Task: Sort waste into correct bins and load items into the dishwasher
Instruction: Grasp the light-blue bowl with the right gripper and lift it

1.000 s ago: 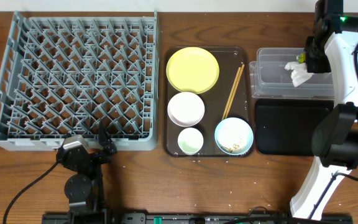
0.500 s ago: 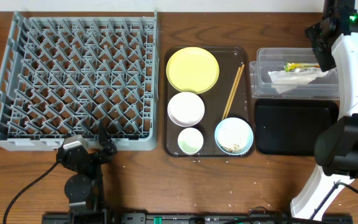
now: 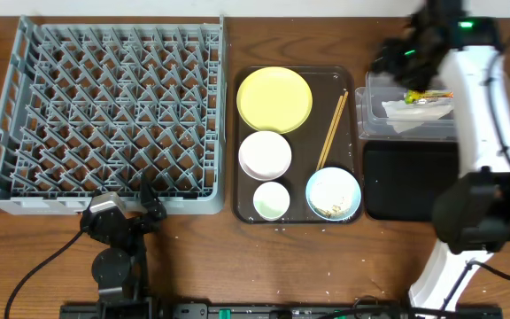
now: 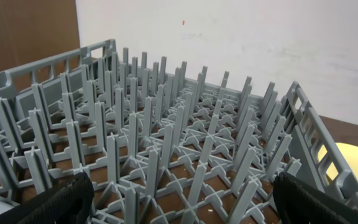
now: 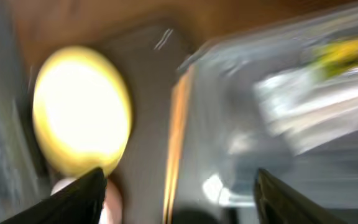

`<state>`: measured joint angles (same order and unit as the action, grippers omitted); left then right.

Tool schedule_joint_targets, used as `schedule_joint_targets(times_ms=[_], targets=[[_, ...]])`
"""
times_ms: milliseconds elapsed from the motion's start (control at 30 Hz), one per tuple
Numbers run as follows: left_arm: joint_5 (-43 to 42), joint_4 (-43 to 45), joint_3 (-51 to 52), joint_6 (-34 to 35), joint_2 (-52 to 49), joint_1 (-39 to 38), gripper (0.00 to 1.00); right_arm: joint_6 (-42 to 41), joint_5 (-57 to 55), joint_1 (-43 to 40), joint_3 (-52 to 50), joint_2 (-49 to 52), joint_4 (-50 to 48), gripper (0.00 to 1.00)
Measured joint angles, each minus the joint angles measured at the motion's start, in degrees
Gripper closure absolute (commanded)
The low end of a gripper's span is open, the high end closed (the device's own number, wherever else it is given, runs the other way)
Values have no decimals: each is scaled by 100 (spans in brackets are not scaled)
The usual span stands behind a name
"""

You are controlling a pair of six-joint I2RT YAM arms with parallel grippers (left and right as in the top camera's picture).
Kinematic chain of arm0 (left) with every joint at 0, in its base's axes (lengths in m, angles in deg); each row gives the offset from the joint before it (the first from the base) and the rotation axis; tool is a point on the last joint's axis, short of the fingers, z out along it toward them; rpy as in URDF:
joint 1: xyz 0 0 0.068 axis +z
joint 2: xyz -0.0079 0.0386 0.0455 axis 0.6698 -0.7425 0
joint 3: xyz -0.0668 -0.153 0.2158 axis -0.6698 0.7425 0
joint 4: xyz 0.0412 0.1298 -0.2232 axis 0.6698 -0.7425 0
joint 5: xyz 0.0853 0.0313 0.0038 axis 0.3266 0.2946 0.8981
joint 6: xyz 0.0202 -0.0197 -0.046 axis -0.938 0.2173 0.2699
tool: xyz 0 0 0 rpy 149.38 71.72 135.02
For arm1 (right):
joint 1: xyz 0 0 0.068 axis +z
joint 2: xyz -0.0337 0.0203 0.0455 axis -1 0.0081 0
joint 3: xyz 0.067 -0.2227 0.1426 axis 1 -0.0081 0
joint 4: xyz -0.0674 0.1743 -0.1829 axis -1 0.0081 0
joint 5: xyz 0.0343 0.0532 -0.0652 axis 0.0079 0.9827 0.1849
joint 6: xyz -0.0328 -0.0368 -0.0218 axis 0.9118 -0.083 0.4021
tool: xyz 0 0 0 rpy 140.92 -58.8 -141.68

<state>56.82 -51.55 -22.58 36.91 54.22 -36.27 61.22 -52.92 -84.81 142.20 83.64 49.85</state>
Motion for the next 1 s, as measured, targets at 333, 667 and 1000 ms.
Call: schedule_joint_targets(times_ms=[333, 667, 1000], targets=[[-2, 0, 0, 0, 0, 2, 7, -103, -632, 1991, -719, -31, 852, 46], [-2, 0, 0, 0, 0, 2, 7, -881, -866, 2675, -2238, -31, 367, 57], [-2, 0, -2, 0, 0, 2, 7, -1088, -894, 2717, -3095, -33, -219, 77]])
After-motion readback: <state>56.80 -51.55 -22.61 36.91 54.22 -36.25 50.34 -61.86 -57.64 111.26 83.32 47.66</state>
